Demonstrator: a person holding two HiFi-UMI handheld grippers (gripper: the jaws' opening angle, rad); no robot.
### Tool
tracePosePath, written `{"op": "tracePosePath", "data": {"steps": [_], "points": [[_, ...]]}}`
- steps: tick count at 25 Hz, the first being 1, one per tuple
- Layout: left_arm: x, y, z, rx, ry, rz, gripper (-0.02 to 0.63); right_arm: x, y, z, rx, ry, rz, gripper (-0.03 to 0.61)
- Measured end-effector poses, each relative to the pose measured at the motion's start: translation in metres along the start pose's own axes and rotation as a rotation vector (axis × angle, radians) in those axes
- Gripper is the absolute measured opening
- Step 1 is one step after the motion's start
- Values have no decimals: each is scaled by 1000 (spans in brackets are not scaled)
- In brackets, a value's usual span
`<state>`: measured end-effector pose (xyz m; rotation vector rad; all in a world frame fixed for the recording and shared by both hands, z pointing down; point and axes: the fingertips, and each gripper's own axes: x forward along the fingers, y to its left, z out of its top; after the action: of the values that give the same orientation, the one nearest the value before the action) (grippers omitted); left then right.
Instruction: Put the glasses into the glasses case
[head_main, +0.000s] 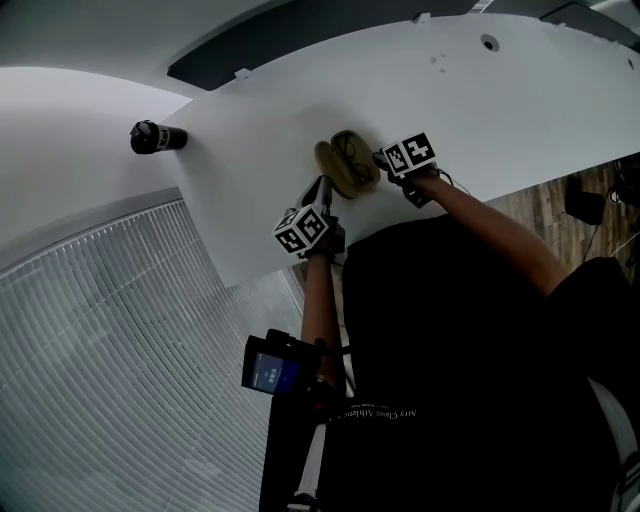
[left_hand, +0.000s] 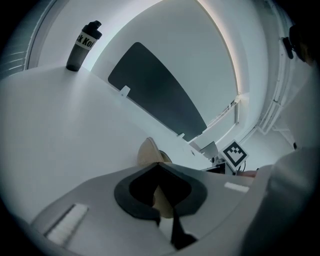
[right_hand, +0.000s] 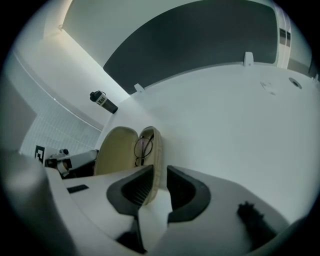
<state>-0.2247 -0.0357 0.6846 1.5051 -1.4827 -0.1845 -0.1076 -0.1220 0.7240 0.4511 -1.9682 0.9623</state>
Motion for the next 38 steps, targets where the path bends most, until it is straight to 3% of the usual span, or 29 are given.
{"op": "tracePosePath", "data": {"steps": [9,15,24,32,35,38], "points": [[16,-12,17,94,55,-13,9,5,5,2,-65,31,22,94],[29,-36,17,56,80,-117,9,8,5,1,-74,29,24,94],[47,-50,1,29,122,-164,8,13,6,-3,-102,36,55,94],[66,-61,-12,10,165,-147,8,5,5,-7,-177,47,78,94],[66,-59,-17,16,183,-130,8,-2,5,-6,-211,20,96,94],[70,-59,-23,43,202,-102,8,-17,-6,-4,-183,-33,115,94]]}}
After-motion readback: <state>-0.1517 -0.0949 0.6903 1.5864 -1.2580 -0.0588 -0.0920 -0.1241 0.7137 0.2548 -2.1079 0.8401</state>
